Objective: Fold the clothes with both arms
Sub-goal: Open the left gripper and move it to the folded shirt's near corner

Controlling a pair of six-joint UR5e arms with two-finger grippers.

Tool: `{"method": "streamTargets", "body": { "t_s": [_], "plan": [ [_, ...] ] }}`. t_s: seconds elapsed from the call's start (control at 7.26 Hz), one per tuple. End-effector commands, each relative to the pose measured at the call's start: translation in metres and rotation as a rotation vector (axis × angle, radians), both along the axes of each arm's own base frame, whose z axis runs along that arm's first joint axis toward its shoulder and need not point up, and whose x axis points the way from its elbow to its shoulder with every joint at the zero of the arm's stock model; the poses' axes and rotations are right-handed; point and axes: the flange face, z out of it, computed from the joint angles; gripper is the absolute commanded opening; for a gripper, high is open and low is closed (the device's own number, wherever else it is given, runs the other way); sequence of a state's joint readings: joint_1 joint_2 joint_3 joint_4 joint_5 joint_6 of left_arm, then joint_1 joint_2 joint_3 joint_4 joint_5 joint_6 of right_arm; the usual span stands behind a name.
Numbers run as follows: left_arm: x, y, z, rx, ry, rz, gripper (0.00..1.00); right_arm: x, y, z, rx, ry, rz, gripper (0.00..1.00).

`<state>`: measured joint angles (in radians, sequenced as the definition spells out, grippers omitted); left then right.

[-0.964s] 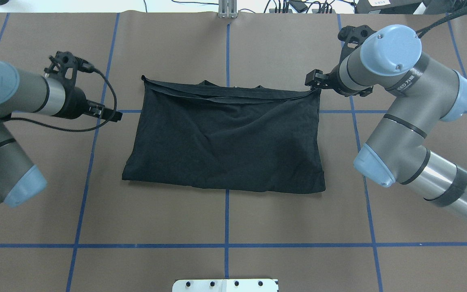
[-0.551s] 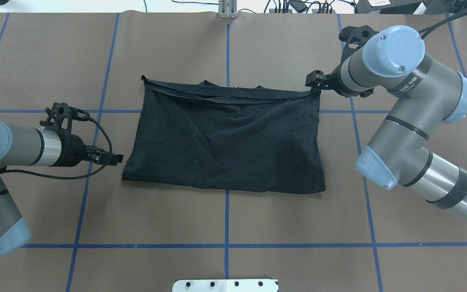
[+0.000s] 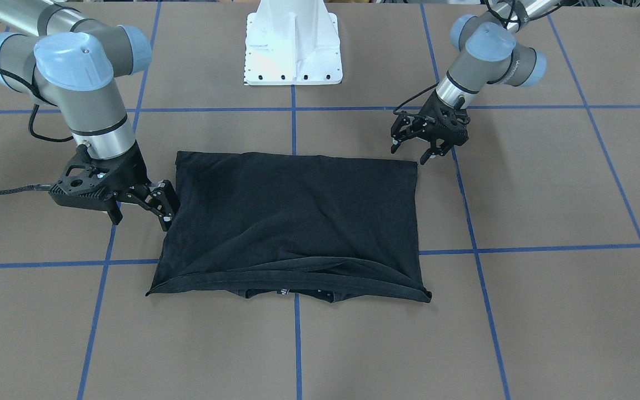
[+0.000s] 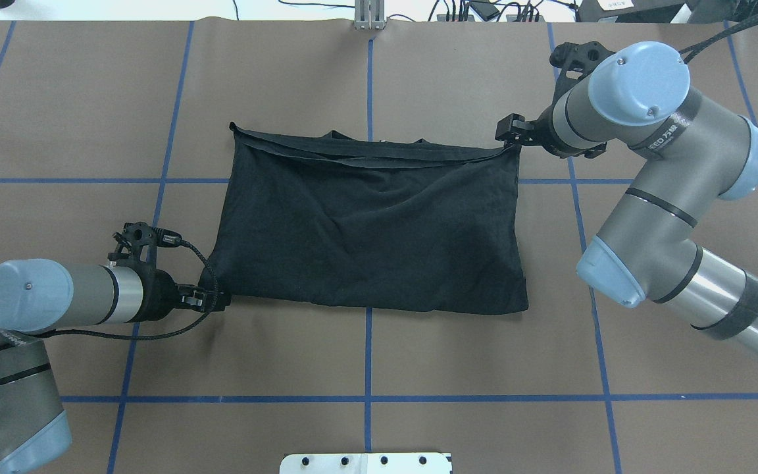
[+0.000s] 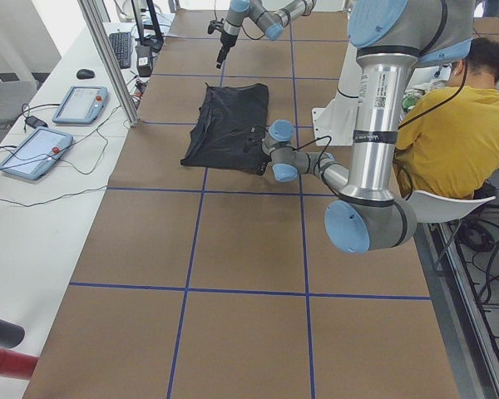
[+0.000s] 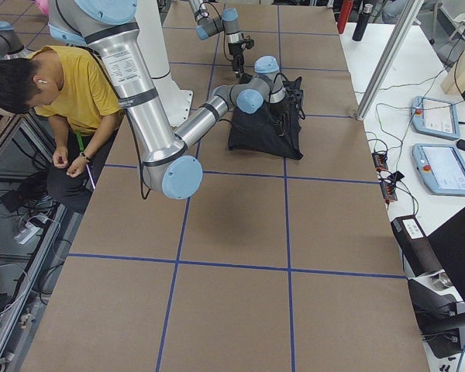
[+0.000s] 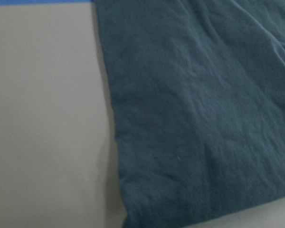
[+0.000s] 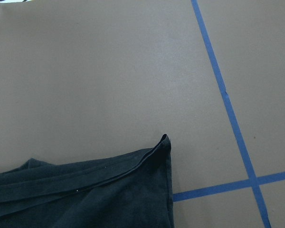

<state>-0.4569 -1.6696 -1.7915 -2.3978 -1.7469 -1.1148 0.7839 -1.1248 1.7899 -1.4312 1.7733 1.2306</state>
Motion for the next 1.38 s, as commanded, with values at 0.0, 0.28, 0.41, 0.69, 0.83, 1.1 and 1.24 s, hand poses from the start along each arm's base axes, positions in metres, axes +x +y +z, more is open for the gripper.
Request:
{"method": "streamTargets", "body": {
  "t_s": [0.0, 0.28, 0.41, 0.69, 0.83, 1.1, 1.24],
  "plan": [
    [0.0026, 0.0012, 0.0007, -0.003, 0.000, 0.002, 0.78, 0.0001, 0.0002, 0.0006, -0.001, 0.000, 0.001, 1.00],
    [0.0029, 0.0015, 0.0030, -0.006, -0.003, 0.005, 0.77, 0.0001, 0.0002, 0.0006, -0.001, 0.000, 0.001, 1.00],
    [0.0039, 0.0011, 0.0045, -0.005, -0.007, 0.007, 0.77, 0.0001, 0.0002, 0.0006, -0.001, 0.000, 0.001, 1.00],
    [0.0066, -0.0003, -0.0006, -0.003, 0.002, 0.005, 0.66, 0.0001, 0.0002, 0.0006, -0.002, 0.000, 0.002, 1.00],
    [0.0069, -0.0005, -0.0014, -0.004, 0.004, 0.004, 0.51, 0.0001, 0.0002, 0.0006, -0.001, 0.000, 0.001, 1.00],
    [0.0064, -0.0012, -0.0014, -0.003, 0.003, 0.003, 0.37, -0.0008, 0.0003, 0.0013, -0.001, 0.003, -0.001, 1.00],
    [0.0062, -0.0011, -0.0022, -0.002, 0.005, 0.003, 0.27, -0.0008, 0.0003, 0.0013, -0.001, 0.003, -0.001, 1.00]
  ]
}}
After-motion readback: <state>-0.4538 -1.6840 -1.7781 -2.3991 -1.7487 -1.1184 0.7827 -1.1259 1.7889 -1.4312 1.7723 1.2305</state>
